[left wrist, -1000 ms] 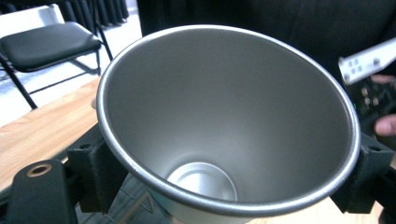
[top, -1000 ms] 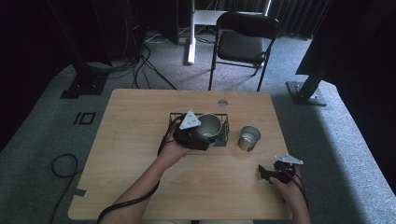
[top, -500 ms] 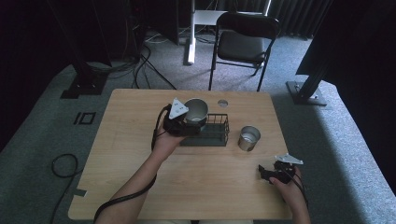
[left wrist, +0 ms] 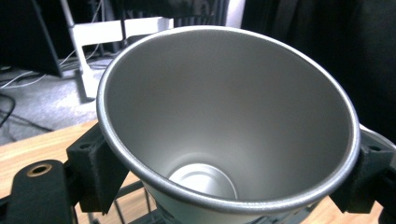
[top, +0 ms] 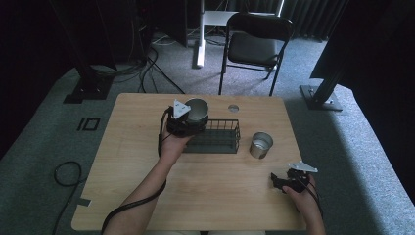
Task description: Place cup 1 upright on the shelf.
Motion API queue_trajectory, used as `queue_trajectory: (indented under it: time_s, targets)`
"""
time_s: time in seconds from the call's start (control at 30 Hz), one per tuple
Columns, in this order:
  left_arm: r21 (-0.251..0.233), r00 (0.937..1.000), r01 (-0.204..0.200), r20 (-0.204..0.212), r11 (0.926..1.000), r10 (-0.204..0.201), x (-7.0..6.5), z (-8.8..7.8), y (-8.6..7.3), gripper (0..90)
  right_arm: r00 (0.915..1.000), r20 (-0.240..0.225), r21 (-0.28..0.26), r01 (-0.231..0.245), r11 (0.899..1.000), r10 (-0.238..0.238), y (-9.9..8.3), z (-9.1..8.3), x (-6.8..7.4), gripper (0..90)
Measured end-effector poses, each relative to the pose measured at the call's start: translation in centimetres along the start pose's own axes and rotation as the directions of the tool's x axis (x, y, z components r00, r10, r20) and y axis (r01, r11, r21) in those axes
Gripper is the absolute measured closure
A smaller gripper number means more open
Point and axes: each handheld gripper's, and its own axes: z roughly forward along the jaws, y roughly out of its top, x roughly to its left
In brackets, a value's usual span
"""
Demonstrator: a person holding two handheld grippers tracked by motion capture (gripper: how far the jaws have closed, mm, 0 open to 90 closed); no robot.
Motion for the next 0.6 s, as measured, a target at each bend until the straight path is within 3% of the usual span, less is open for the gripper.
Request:
queue_trajectory:
  time_s: [0.17, 0.6]
  targets:
    - [0.025, 0.9992, 0.012, -0.037, 0.9996, -0.011, 0.4, 0.8, -1.1, 15.0, 1.0000, 0.000, 0.000, 0.000, 1.000, 0.000, 0.0, 0.0, 0.0, 11.2]
    - [0.069, 0.9989, 0.017, -0.045, 0.9975, -0.014, 0.4, 2.2, -3.4, 15.0, 1.0000, 0.000, 0.000, 0.000, 1.000, 0.000, 0.0, 0.0, 0.0, 11.2]
